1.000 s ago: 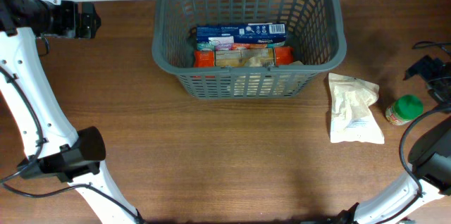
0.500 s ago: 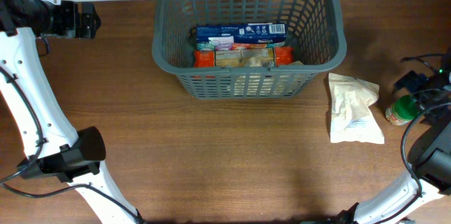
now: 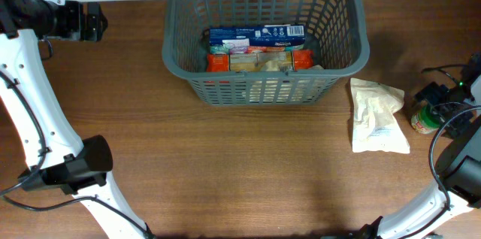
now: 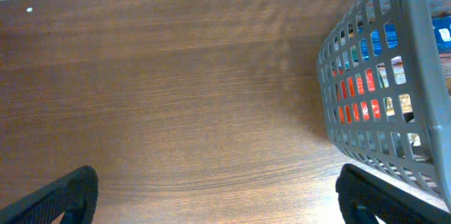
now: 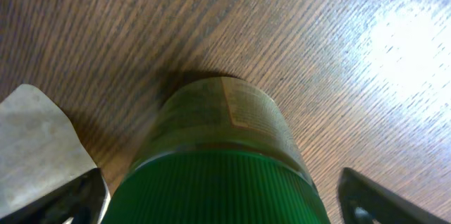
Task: Pack container
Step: 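Reach the right gripper to the green-capped jar and grasp it, then carry the jar into the basket and release it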
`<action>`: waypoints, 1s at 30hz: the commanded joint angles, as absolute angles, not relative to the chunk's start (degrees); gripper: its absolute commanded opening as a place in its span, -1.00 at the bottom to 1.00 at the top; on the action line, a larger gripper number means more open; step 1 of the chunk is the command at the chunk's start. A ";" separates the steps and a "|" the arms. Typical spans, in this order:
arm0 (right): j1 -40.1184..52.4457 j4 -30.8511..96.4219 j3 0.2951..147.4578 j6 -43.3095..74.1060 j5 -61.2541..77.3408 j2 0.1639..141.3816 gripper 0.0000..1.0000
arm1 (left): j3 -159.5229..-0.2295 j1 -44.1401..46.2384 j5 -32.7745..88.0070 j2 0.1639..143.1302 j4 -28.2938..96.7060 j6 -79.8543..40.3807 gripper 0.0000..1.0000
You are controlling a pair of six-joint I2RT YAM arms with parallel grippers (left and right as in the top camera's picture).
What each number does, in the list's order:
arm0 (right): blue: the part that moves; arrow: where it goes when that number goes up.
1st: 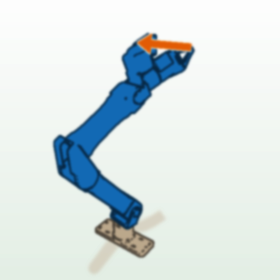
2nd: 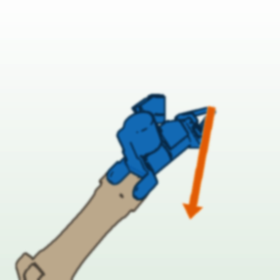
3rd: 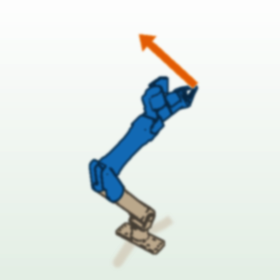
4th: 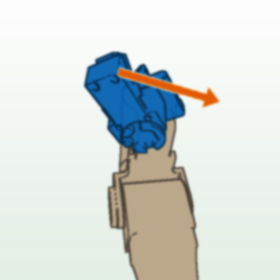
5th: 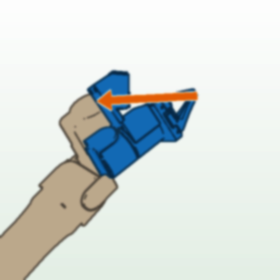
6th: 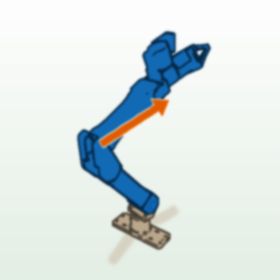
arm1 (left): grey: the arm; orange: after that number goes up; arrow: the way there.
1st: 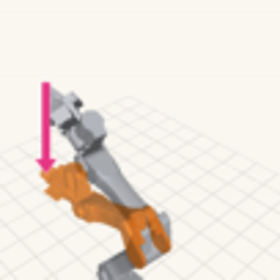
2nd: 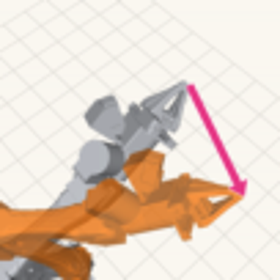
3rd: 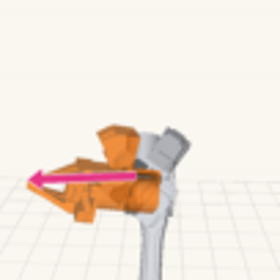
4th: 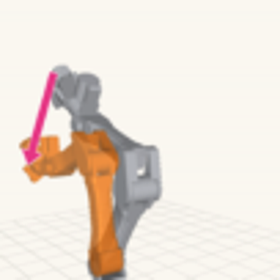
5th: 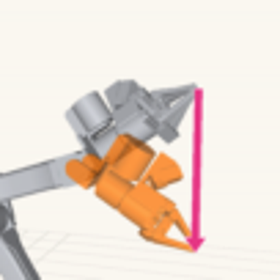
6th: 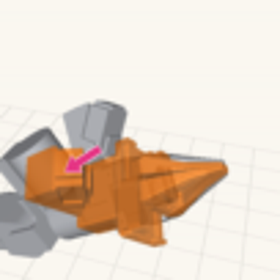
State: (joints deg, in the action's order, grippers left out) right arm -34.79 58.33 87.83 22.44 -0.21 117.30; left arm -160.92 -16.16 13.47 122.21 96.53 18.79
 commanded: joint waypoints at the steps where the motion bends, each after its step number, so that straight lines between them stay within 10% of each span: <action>1: -34.50 58.19 87.31 23.05 -1.15 116.53 0.77 | -160.59 -16.29 13.72 122.13 96.66 18.00 0.99; 30: -34.50 58.24 87.35 23.00 0.91 115.77 -0.27 | -160.59 -16.29 13.72 122.13 96.66 18.00 0.99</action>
State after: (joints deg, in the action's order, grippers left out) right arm -34.79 58.26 87.83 22.50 -0.58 117.25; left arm -160.92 -16.16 13.47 122.21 96.53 18.76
